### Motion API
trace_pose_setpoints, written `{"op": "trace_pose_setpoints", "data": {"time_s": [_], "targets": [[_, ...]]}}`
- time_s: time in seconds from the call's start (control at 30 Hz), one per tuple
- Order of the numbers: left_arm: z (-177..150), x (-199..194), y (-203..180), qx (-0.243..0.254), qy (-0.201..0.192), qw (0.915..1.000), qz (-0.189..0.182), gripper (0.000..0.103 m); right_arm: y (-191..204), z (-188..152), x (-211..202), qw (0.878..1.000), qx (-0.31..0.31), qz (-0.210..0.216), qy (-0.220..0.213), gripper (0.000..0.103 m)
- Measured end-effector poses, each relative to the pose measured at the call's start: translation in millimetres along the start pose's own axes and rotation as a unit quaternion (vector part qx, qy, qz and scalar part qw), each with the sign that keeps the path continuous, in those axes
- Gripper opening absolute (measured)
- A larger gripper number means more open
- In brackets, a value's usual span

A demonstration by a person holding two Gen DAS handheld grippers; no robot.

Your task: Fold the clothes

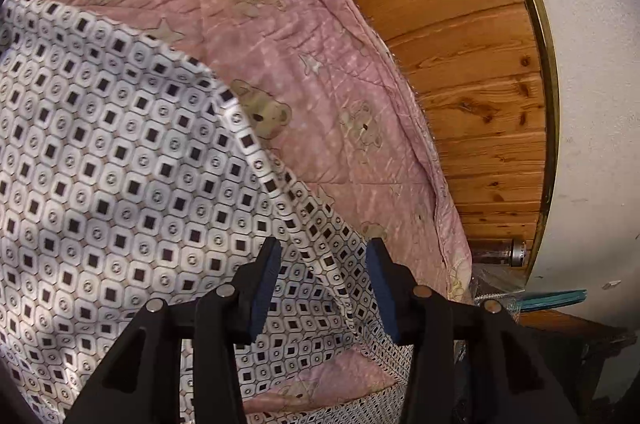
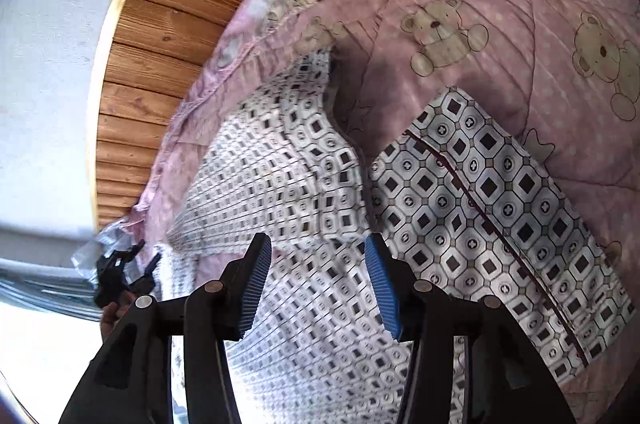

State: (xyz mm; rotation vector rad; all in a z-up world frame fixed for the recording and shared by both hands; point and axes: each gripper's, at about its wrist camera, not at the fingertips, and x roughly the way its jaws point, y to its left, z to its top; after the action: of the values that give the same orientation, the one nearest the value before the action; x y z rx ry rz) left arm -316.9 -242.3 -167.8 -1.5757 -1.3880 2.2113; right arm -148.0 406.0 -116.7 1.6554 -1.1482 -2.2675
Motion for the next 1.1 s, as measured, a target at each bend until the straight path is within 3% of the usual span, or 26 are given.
{"op": "trace_pose_setpoints", "data": {"time_s": [0.07,0.13,0.2,0.27,0.3,0.47,0.53,0.63,0.67,0.77,0.83,0.93,1.1], "targets": [[0.0,21.2,-10.0,0.009,0.019,0.9997,0.009,0.048,6.4,0.1,9.2,0.999,-0.013,-0.029,-0.018,0.045],[0.2,38.9,-15.8,0.016,0.032,0.9989,0.031,0.048,21.7,0.5,8.0,0.997,-0.042,-0.053,-0.029,0.007],[0.7,50.4,-19.8,0.021,0.034,0.9978,0.053,0.047,35.2,3.4,2.7,0.995,-0.068,-0.057,-0.048,0.006],[0.8,47.3,-24.6,0.036,0.014,0.9954,0.088,0.001,46.4,9.0,-2.4,0.993,-0.092,-0.053,-0.055,0.005],[0.6,45.3,-27.0,0.042,0.005,0.9939,0.102,0.000,50.1,9.3,-6.0,0.992,-0.101,-0.049,-0.056,0.005],[-16.5,-5.2,-38.0,0.051,-0.026,0.9970,0.053,0.000,55.6,8.7,-65.3,0.987,-0.131,-0.016,-0.089,0.004],[-42.9,-45.9,-38.9,0.051,-0.037,0.9978,0.022,0.000,46.2,5.9,-91.1,0.985,-0.141,-0.024,-0.093,0.004],[-113.7,-97.2,-32.4,0.074,-0.015,0.9970,0.013,0.000,14.4,-2.9,-111.5,0.986,-0.136,-0.061,-0.077,0.004],[-143.9,-104.7,-28.1,0.081,0.010,0.9963,0.026,0.000,-2.7,-8.4,-110.8,0.988,-0.124,-0.076,-0.059,0.004],[-219.1,-97.5,3.0,0.099,0.085,0.9891,0.069,0.000,-45.5,-27.5,-94.0,0.989,-0.096,-0.112,-0.015,0.004],[-247.5,-85.7,30.6,0.083,0.106,0.9874,0.083,0.000,-62.6,-37.4,-82.6,0.989,-0.079,-0.122,-0.001,0.004],[-262.9,-73.5,53.0,0.079,0.108,0.9863,0.097,0.000,-56.3,-41.3,-80.8,0.989,-0.086,-0.123,-0.008,0.004],[-259.7,-88.1,20.8,0.125,0.063,0.9888,0.052,0.000,-23.2,-40.4,-133.6,0.976,-0.137,-0.151,-0.070,0.004]]}}
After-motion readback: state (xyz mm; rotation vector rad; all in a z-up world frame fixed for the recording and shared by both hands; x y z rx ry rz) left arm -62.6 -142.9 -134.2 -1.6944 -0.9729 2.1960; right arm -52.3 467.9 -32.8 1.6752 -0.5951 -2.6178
